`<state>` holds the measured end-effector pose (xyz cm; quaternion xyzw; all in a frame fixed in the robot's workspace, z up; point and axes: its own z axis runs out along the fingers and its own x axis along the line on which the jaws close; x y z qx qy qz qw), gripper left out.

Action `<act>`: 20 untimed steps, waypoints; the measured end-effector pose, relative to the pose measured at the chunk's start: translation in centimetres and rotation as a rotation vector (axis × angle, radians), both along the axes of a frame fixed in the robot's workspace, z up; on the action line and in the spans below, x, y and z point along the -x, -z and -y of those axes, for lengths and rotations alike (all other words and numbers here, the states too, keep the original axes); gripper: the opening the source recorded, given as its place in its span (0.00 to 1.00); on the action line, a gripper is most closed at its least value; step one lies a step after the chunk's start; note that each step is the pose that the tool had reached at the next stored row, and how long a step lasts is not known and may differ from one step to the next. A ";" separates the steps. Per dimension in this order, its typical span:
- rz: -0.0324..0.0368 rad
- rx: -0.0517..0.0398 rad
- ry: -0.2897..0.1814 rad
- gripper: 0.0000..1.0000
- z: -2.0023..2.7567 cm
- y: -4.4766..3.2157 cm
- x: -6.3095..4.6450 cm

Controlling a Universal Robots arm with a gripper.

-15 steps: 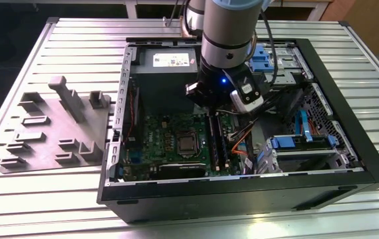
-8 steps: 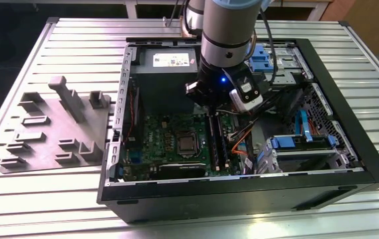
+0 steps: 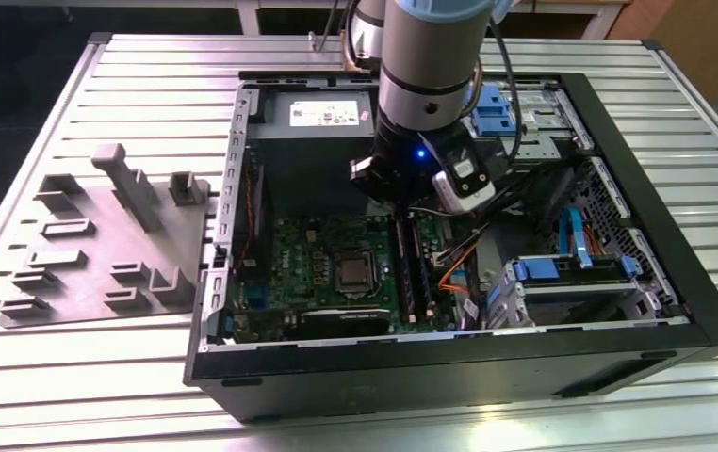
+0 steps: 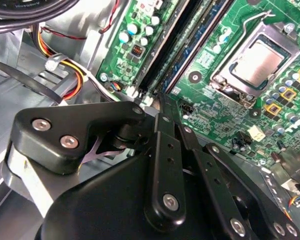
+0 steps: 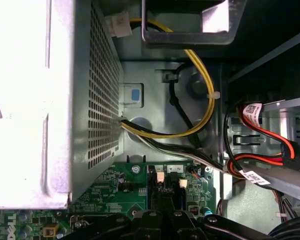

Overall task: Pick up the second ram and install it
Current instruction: 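Press down the second ram until it locks into place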

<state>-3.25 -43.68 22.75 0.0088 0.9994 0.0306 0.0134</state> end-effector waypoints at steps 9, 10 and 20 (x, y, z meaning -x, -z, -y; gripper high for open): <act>0.0002 -0.0005 0.000 0.10 -0.01 0.57 0.0; 0.0001 -0.0003 0.000 0.10 0.00 0.62 0.0; 0.0000 0.0001 0.000 0.10 0.00 0.81 0.0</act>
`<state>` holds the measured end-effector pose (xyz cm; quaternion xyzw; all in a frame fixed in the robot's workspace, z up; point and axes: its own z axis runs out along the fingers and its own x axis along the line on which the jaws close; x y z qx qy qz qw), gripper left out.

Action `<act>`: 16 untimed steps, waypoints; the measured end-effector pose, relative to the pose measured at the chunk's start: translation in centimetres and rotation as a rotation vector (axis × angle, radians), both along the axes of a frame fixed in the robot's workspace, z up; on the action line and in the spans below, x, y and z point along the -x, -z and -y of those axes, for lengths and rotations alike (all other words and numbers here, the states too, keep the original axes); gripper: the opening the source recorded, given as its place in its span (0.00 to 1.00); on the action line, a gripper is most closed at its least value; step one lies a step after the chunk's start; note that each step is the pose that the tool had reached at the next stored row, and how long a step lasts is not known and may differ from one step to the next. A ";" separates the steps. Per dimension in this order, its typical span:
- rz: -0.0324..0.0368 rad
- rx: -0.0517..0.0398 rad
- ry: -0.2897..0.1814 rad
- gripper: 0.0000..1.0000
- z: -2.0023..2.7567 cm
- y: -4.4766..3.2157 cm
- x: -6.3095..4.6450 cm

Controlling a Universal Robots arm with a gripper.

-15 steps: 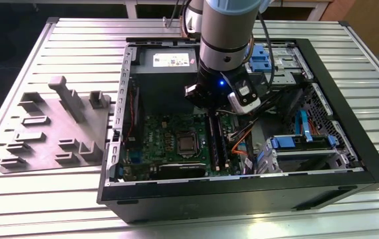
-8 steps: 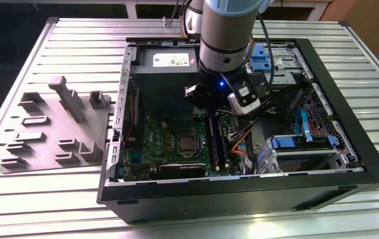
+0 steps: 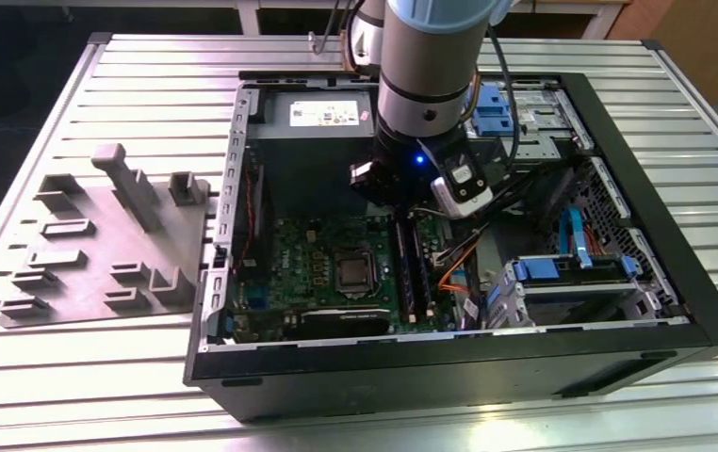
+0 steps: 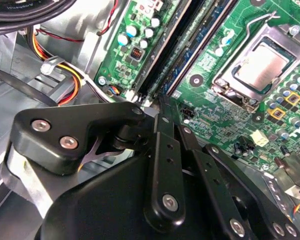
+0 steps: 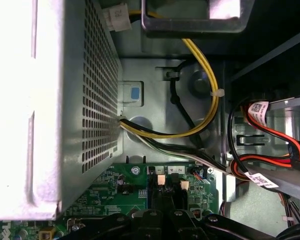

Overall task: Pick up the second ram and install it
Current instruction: 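Press down the second ram until it locks into place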

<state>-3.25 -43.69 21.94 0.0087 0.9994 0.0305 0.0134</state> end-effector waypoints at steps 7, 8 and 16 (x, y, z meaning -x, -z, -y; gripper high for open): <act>-0.0001 0.0001 0.000 0.10 0.00 0.20 0.0; 0.0000 0.0001 0.000 0.10 0.00 0.21 0.0; -0.0001 0.0001 0.000 0.10 0.00 0.27 0.0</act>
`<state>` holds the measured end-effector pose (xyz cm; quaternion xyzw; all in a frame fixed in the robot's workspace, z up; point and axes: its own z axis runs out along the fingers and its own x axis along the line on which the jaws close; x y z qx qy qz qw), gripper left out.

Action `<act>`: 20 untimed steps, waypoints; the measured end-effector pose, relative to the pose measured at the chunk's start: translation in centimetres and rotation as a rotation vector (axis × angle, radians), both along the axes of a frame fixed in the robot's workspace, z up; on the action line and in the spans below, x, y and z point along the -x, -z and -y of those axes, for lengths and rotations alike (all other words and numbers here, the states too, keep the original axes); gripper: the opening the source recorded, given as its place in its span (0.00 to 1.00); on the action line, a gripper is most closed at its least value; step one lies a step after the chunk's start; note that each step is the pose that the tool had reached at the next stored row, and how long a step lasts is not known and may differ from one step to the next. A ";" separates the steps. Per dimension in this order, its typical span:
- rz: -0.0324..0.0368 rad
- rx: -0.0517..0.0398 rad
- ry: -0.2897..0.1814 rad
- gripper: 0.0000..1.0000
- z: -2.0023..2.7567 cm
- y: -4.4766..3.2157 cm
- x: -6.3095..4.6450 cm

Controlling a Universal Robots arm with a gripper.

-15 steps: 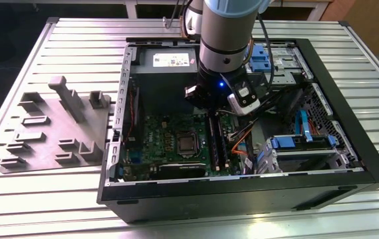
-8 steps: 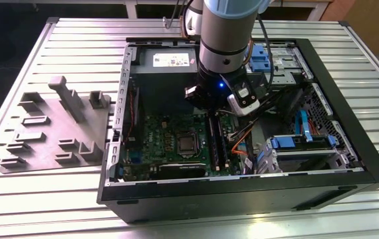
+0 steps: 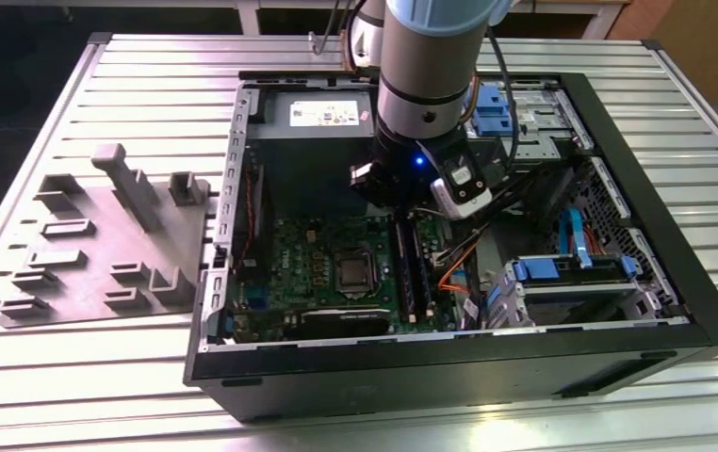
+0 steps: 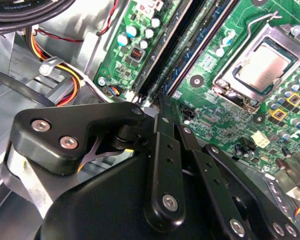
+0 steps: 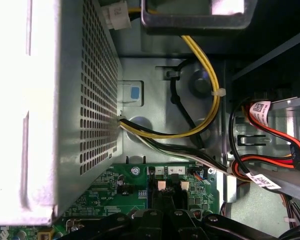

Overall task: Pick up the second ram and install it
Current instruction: 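Press down the second ram until it locks into place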

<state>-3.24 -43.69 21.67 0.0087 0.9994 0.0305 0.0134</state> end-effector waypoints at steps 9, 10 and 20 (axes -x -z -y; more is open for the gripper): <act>0.0002 -0.0004 0.000 0.10 -0.01 -0.89 0.0; 0.0002 -0.0003 0.000 0.10 -0.01 -0.94 0.0; 0.0001 0.0001 0.000 0.10 1.21 -0.96 0.0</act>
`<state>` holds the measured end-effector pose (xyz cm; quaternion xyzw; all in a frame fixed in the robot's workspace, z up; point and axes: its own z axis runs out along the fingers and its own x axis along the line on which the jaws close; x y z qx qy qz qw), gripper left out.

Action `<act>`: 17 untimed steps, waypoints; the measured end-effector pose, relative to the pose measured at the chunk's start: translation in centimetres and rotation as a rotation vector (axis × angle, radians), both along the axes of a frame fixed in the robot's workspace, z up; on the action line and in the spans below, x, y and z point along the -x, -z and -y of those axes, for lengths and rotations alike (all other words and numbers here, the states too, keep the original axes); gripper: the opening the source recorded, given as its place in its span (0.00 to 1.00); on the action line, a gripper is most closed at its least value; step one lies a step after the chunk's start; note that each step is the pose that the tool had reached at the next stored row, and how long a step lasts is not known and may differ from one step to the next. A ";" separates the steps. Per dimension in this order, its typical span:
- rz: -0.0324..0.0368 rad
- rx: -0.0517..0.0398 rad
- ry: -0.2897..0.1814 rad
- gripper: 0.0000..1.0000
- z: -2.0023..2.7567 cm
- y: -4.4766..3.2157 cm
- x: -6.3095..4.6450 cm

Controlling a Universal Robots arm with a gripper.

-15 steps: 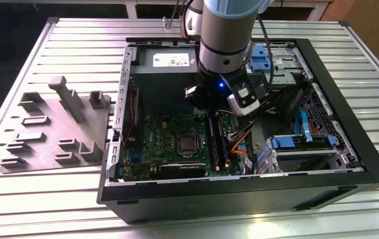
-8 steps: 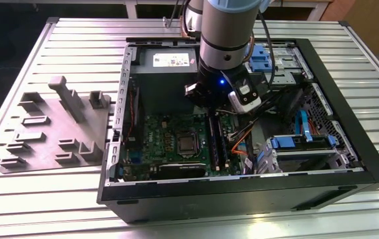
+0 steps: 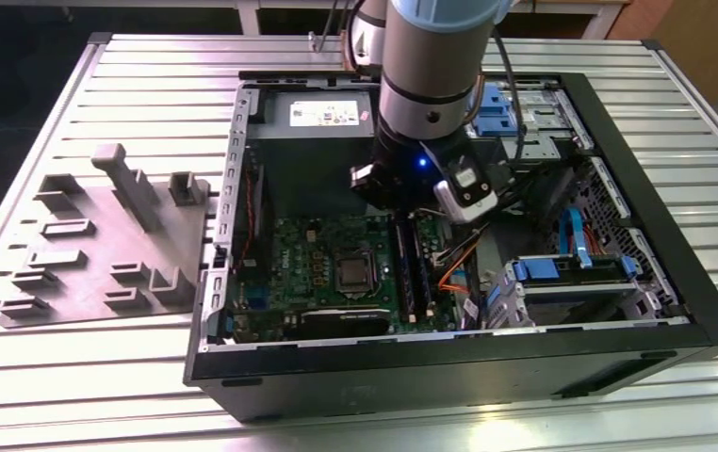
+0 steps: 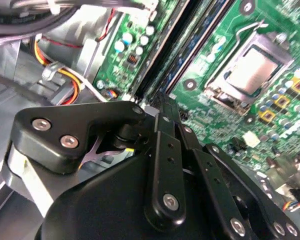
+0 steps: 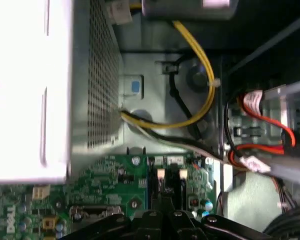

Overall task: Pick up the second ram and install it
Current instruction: 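Press down the second ram until it locks into place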

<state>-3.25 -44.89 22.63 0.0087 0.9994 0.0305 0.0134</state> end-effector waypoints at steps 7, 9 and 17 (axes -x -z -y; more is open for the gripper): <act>0.0000 -0.0001 0.000 0.10 2.62 0.00 0.0; 0.0001 -0.0002 0.000 0.10 3.32 0.01 0.0; 0.0000 0.0000 0.000 0.10 5.48 0.00 0.0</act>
